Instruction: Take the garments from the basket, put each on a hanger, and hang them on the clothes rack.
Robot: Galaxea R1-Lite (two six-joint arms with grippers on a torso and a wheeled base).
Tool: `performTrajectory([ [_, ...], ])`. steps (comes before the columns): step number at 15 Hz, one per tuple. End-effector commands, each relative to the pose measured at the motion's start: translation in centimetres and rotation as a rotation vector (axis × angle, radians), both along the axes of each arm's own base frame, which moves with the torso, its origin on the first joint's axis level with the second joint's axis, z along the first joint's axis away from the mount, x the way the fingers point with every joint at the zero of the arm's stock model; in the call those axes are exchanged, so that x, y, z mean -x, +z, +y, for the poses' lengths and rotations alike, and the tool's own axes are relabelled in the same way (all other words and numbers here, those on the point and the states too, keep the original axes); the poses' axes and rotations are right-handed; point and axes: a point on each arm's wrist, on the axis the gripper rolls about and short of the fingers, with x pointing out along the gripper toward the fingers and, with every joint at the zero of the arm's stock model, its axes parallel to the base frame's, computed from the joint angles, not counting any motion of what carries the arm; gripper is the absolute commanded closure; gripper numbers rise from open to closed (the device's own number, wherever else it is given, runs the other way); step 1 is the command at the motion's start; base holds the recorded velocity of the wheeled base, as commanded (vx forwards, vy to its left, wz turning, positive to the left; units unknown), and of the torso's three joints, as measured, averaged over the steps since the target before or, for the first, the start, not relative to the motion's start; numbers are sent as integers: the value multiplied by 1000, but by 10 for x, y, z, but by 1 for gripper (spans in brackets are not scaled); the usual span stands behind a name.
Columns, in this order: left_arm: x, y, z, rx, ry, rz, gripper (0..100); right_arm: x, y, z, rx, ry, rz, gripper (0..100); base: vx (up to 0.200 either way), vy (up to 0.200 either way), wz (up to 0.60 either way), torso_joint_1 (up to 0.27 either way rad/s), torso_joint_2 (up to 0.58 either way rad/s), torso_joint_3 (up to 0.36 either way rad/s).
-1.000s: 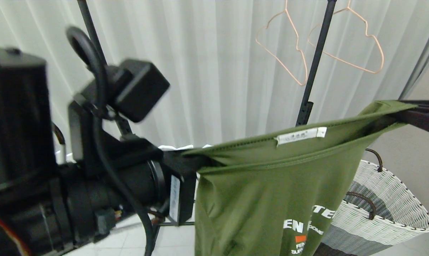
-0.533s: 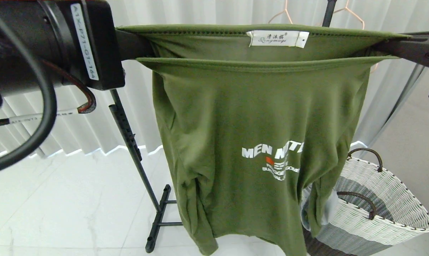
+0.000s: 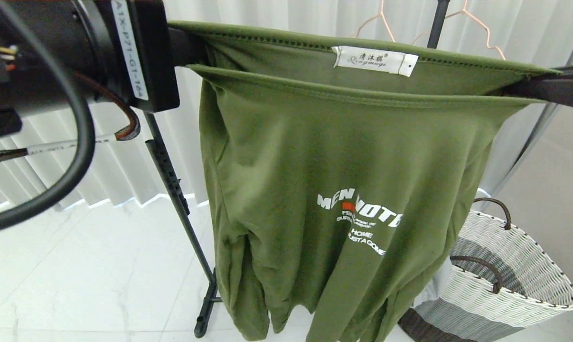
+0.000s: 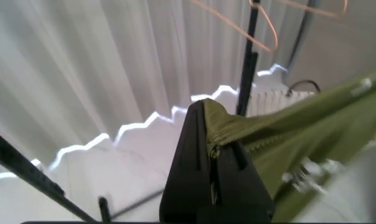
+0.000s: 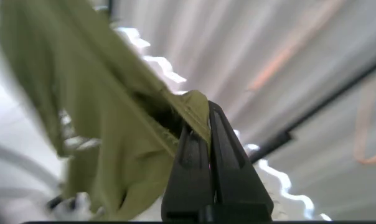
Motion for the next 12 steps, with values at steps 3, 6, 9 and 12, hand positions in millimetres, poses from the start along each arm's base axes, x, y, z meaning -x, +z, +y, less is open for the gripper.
performTrajectory([
  [3,-20,0,-23,10,12,-27,100,43,-2,1,-1,246,55,100,0,0,0,0,0,0],
  [6,-21,1,-24,18,10,-26,100,56,-5,8,-21,347,105,100,0,0,0,0,0,0],
  [9,-14,6,-15,35,15,-34,100,56,-7,9,-13,342,110,100,0,0,0,0,0,0],
  [12,7,5,6,34,5,74,100,43,-9,17,10,130,93,100,0,0,0,0,0,0],
])
